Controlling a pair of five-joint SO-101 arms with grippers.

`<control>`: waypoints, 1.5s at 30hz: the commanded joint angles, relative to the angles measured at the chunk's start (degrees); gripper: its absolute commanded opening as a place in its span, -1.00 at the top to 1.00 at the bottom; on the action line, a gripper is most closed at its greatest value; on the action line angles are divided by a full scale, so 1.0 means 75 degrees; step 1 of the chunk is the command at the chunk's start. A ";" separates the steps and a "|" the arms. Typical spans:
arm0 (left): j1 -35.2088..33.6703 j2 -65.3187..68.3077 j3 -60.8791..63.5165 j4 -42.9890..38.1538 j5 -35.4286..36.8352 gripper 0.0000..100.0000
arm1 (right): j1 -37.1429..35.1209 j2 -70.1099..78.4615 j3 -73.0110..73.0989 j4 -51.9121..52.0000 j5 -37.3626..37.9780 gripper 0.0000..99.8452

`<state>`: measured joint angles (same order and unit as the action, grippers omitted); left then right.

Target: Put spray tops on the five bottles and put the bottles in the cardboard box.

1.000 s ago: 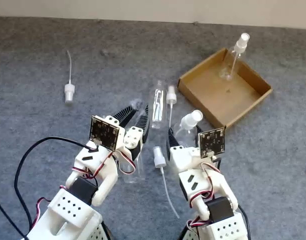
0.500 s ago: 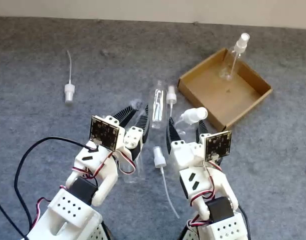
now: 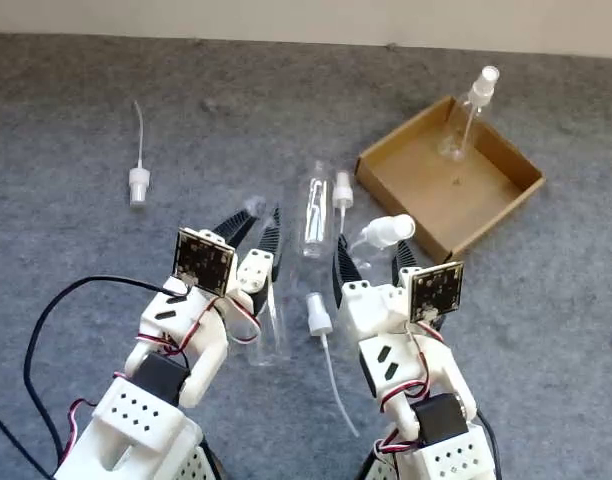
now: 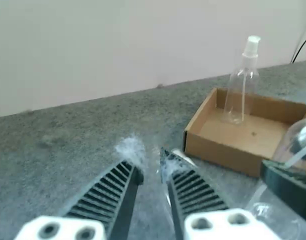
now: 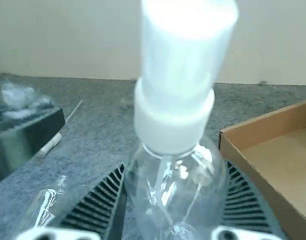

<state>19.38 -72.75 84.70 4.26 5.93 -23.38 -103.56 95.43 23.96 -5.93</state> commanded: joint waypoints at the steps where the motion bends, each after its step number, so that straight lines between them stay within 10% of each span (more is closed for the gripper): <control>1: -0.0111 -0.0779 0.0064 0.1149 -0.0410 0.99 | 0.0088 -0.0053 0.1330 0.0147 -0.0059 0.60; 14: -0.0158 -0.4120 0.1389 0.4021 -0.0422 0.99 | 0.0088 -0.0041 0.1330 0.0147 -0.0035 0.60; 45: -0.0182 -0.4085 0.1670 0.3798 -0.0445 0.99 | 0.0076 -0.0018 0.1342 0.0158 -0.0059 0.60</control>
<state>18.51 -102.81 95.96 32.57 3.30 -23.38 -103.56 95.43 25.01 -5.93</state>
